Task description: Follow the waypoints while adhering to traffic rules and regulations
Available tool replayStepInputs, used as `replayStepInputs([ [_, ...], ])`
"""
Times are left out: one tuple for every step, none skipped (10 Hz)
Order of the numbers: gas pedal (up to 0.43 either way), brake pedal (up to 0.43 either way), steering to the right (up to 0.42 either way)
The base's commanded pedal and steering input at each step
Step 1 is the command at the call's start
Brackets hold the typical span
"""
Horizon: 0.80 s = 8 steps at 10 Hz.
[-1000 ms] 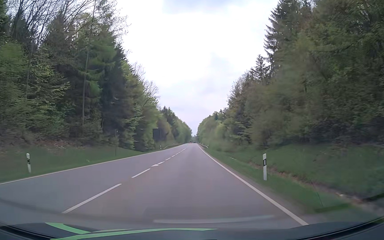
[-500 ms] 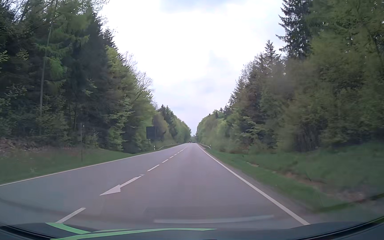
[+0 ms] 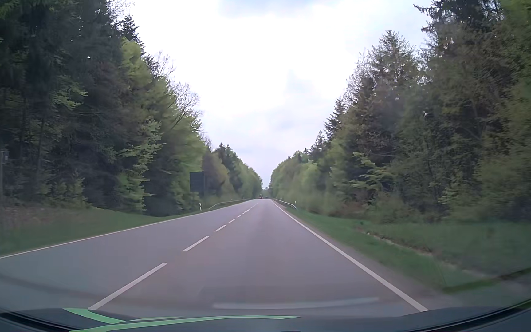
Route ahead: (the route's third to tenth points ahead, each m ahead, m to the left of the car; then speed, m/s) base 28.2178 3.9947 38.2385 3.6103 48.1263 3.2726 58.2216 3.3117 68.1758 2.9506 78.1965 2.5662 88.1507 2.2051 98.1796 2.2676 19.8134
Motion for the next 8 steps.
replayStepInputs([
  [0.287, 0.0, 0.001],
  [0.287, 0.0, 0.001],
  [0.287, 0.0, 0.001],
  [0.287, 0.0, 0.001],
  [0.287, 0.0, 0.001],
  [0.287, 0.0, 0.0],
  [0.287, 0.0, 0.001],
  [0.287, 0.0, 0.001],
])
